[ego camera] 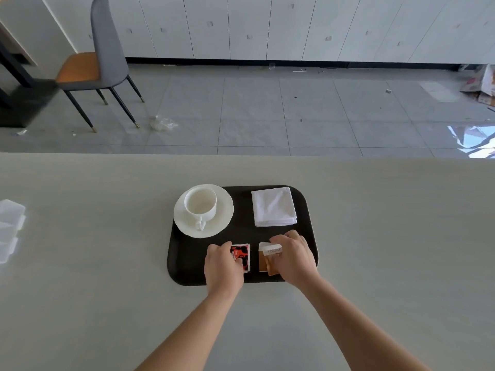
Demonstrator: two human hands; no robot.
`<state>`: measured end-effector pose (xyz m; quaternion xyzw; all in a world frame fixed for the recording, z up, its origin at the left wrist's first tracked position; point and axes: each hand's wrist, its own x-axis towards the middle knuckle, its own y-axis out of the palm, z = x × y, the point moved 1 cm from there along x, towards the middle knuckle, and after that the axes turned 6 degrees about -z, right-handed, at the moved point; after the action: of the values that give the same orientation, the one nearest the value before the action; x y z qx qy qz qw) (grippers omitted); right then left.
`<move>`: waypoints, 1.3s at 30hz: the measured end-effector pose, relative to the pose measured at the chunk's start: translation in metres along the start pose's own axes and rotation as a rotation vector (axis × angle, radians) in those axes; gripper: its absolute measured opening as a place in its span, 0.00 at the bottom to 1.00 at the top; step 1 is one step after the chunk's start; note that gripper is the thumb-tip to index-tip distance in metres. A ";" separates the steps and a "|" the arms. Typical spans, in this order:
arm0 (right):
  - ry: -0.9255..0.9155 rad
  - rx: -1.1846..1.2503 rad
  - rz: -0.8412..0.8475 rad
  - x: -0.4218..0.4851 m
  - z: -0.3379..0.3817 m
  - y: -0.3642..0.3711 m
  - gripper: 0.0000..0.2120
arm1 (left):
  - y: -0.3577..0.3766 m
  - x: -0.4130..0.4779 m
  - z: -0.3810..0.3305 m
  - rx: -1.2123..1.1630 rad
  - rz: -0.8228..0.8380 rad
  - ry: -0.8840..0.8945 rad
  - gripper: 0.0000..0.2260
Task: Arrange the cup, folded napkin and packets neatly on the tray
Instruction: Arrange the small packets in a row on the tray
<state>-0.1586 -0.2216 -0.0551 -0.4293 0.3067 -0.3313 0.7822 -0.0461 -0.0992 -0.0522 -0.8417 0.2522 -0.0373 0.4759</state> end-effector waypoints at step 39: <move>0.058 -0.013 -0.114 -0.011 -0.016 -0.002 0.23 | 0.004 -0.002 0.012 -0.164 0.021 -0.033 0.19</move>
<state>-0.1780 -0.2213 -0.0580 -0.4414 0.3063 -0.3855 0.7502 -0.0458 -0.0899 -0.0614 -0.8756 0.2553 0.0025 0.4100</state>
